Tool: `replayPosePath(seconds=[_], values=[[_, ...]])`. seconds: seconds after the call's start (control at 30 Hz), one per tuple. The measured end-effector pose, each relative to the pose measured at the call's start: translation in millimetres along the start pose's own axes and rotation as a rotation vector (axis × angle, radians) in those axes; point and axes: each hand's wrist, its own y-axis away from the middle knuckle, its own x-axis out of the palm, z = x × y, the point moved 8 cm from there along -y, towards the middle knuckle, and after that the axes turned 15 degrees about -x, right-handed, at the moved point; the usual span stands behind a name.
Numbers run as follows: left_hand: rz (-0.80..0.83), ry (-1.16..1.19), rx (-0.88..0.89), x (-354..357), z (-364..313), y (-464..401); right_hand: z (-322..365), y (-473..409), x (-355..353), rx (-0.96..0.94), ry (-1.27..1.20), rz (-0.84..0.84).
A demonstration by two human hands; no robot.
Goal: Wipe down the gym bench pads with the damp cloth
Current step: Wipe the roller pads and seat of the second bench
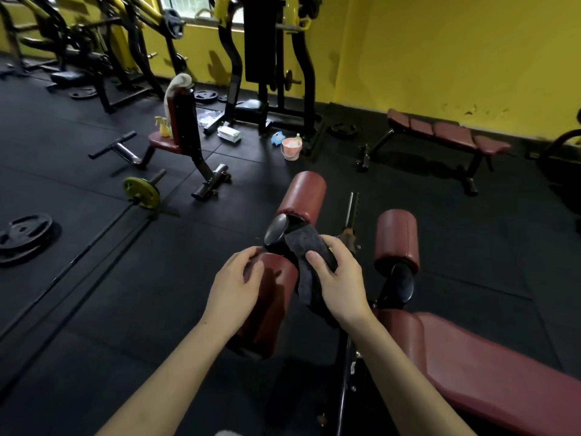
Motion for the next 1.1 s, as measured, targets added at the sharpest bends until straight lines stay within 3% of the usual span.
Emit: replayPosePath(seconds=[0.5,0.83,1.0,1.1], values=[[0.251,-0.02,0.029,40.0,-37.9,-192.4,-92.3,-132.6,20.2,0.117,0.244,-0.114],[0.431,-0.081,0.009,106.8,-38.0,-295.7,-157.7,-225.6,41.2,0.198,0.476,-0.159],[0.417,-0.217,0.048,136.6,-31.7,-304.5,-201.0,-234.6,74.6,0.241,0.601,0.021],[0.399,-0.234,0.032,141.5,-23.2,-306.2,-209.7,-244.3,72.2,0.223,0.639,0.021]])
